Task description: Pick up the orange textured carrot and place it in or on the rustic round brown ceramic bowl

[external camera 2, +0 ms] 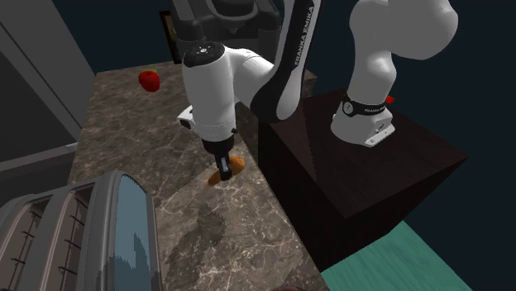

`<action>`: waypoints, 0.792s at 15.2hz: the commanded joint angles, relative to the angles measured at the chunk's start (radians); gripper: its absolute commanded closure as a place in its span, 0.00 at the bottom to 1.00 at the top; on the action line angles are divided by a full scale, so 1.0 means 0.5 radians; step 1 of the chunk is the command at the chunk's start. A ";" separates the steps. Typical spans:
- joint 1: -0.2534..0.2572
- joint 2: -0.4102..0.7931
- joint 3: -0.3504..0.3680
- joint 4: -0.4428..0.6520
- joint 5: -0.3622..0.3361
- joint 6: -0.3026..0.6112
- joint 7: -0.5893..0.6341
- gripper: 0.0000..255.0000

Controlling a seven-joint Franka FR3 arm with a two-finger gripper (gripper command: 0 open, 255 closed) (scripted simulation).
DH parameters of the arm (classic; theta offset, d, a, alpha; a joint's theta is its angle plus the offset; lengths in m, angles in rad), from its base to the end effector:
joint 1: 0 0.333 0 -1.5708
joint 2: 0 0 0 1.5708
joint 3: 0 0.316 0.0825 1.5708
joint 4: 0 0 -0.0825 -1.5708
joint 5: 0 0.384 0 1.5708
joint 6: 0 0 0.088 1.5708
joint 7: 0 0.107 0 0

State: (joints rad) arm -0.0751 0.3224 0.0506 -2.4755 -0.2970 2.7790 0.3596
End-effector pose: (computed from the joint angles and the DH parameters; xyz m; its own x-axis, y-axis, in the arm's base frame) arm 0.4699 0.0030 0.1639 0.9942 -0.1074 0.0032 -0.1073 -0.9903 0.0879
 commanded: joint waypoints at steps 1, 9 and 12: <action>-0.014 -0.063 0.021 -0.013 0.029 -0.050 -0.025 1.00; -0.051 -0.296 0.083 -0.040 0.148 -0.252 -0.128 1.00; -0.057 -0.379 0.097 -0.042 0.191 -0.331 -0.164 1.00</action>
State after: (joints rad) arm -0.1019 0.1462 0.0973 -2.4957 -0.2084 2.6261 0.2842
